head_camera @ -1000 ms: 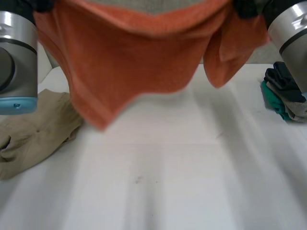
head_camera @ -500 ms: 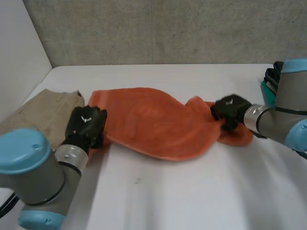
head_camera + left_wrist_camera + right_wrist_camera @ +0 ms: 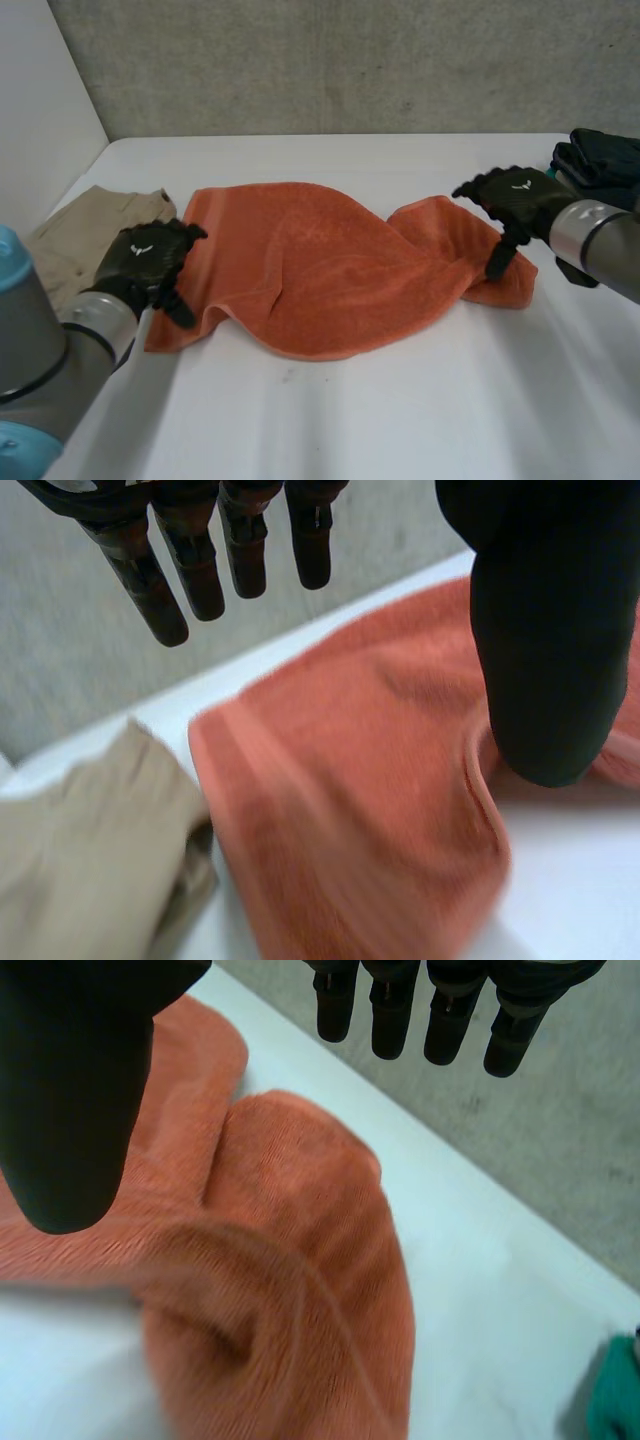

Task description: Fold the laundry.

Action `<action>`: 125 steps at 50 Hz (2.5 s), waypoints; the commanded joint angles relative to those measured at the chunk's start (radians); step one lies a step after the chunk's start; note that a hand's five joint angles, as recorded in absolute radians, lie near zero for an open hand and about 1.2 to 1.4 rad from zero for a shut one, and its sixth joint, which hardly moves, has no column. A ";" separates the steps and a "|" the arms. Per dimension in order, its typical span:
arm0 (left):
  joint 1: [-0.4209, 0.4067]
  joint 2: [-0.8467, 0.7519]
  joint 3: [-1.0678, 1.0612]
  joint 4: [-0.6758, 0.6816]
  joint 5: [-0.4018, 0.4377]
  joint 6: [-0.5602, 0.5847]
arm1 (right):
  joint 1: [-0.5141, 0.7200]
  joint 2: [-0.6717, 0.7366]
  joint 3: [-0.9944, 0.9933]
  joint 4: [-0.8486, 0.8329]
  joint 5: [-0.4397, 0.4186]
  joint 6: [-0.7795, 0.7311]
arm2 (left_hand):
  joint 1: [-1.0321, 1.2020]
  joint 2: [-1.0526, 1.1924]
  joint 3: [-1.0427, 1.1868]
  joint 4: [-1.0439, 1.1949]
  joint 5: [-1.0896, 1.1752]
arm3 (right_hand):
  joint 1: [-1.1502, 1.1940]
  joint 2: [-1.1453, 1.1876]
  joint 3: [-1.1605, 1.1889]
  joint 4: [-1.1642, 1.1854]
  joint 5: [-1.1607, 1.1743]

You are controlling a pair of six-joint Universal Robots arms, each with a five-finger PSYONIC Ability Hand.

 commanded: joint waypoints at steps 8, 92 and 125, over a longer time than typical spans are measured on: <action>0.067 -0.025 0.002 -0.147 0.128 -0.110 | -0.143 -0.062 0.097 0.205 -0.048 -0.150 | -0.030 -0.028 -0.027 -0.022 -0.014 | 0.325 0.344 0.347 0.347 0.336; 0.044 0.222 0.419 -0.446 -0.073 0.304 | -0.295 -0.100 -0.339 0.407 -0.258 -0.042 | 1.132 1.135 1.136 1.141 1.148 | 1.159 1.179 1.181 1.181 1.170; -0.032 -0.116 0.593 0.323 -0.108 0.321 | -0.185 0.043 -0.273 -0.708 0.020 0.550 | 1.132 1.135 1.136 1.141 1.148 | 1.159 1.179 1.181 1.181 1.170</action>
